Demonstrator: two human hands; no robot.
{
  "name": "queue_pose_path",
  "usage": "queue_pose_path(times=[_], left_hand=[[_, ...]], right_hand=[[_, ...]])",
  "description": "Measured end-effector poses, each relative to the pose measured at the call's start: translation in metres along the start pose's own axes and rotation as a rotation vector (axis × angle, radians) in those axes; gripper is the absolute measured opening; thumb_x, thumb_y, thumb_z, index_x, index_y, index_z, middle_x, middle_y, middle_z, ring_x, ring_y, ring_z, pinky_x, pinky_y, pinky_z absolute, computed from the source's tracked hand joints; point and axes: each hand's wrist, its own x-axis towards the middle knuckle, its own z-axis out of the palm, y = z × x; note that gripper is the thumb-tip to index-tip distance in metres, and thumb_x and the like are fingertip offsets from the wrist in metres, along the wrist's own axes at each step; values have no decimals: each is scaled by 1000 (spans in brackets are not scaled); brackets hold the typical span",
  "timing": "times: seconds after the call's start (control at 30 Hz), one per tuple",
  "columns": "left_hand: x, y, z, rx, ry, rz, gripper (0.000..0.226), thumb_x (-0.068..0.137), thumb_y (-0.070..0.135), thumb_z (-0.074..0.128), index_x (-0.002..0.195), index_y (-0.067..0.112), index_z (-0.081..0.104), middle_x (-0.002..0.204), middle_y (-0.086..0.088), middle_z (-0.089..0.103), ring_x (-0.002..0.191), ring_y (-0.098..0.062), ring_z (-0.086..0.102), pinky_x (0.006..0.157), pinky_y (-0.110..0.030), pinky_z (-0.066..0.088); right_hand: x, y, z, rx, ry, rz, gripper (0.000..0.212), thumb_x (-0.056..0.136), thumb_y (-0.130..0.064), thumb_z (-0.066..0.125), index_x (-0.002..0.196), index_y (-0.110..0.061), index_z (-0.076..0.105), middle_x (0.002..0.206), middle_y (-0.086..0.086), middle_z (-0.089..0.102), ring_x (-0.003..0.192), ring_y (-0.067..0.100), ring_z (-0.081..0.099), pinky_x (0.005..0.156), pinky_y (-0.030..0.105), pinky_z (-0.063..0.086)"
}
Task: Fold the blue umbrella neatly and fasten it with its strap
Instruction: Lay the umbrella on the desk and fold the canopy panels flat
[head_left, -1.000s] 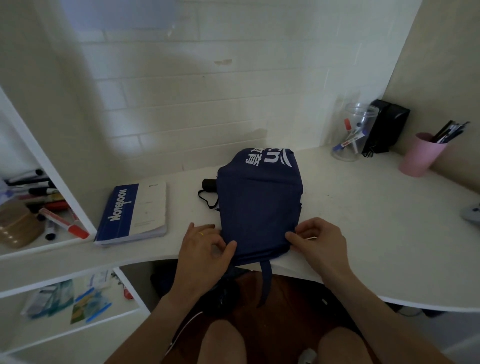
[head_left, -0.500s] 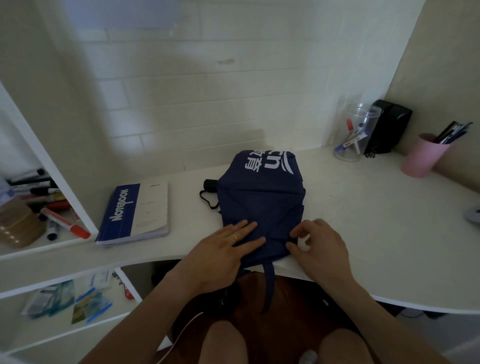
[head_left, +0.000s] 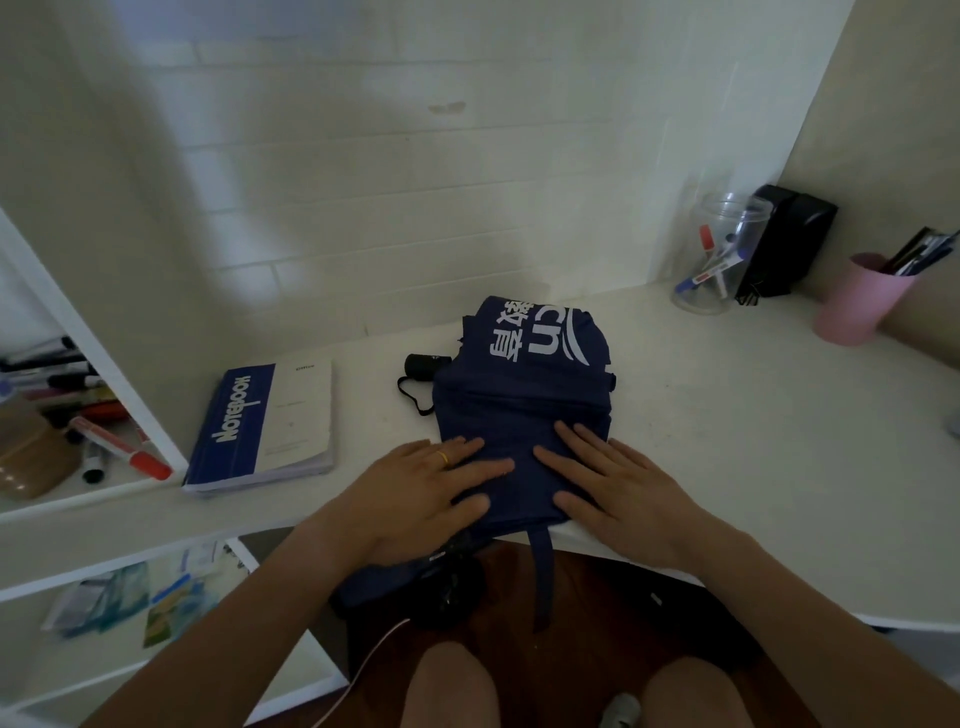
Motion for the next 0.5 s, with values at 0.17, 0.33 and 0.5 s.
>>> queue_pose_path(times=[0.17, 0.33, 0.5], left_hand=[[23, 5, 6, 18, 240, -11, 56, 105, 57, 24, 155, 34, 36, 163, 3, 34, 150, -15, 29, 124, -39, 28], [39, -18, 19, 44, -42, -72, 62, 97, 74, 12, 153, 57, -10, 169, 11, -12, 155, -10, -13, 128, -42, 1], [45, -24, 17, 76, -84, -60, 61, 95, 77, 10, 148, 62, -17, 168, 9, -17, 155, -13, -16, 127, -48, -1]], right_hand=[[3, 2, -2, -22, -57, 8, 59, 98, -65, 11, 153, -53, -8, 165, -14, -19, 152, 5, -17, 124, 29, -5], [25, 14, -12, 19, -115, 64, 60, 98, -67, 14, 152, -55, -7, 165, -17, -18, 151, 2, -15, 126, 36, -3], [38, 14, -43, 197, -121, 101, 58, 98, -57, 46, 152, -44, 33, 162, -13, 29, 148, 11, 30, 122, 35, 25]])
